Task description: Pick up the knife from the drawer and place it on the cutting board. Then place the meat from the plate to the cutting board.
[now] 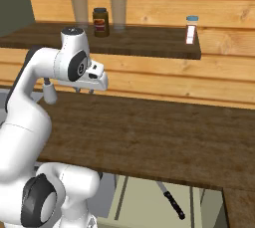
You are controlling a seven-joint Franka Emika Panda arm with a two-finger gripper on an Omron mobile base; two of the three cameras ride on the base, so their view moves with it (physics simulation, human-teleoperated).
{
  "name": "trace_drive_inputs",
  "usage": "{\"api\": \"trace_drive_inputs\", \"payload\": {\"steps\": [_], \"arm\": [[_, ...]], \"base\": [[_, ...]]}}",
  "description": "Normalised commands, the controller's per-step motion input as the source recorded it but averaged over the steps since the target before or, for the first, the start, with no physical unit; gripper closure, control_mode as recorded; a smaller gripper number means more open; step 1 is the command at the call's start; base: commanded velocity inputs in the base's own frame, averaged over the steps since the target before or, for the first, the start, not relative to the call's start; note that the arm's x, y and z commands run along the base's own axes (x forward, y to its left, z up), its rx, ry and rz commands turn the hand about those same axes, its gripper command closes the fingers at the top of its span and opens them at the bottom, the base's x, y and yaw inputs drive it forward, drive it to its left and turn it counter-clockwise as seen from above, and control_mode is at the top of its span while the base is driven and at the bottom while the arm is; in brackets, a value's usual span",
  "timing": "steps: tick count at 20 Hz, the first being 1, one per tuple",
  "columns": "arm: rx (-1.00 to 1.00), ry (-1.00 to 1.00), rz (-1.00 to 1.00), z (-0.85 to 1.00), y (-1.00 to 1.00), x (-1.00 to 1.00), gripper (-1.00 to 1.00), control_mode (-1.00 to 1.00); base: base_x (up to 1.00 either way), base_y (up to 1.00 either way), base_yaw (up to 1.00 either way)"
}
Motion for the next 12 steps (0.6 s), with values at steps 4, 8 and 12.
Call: {"api": "trace_drive_inputs", "payload": {"steps": [4, 8, 12], "arm": [[0.00, 0.00, 0.00, 0.00, 0.00, -0.12, -1.00, -1.00], [0.00, 0.00, 0.00, 0.00, 0.00, -0.19, -1.00, -1.00], [0.00, 0.00, 0.00, 0.00, 0.00, -0.04, -1.00, -1.00]], "base": [[0.00, 0.00, 0.00], [0.00, 0.00, 0.00], [0.00, 0.00, 0.00]]}}
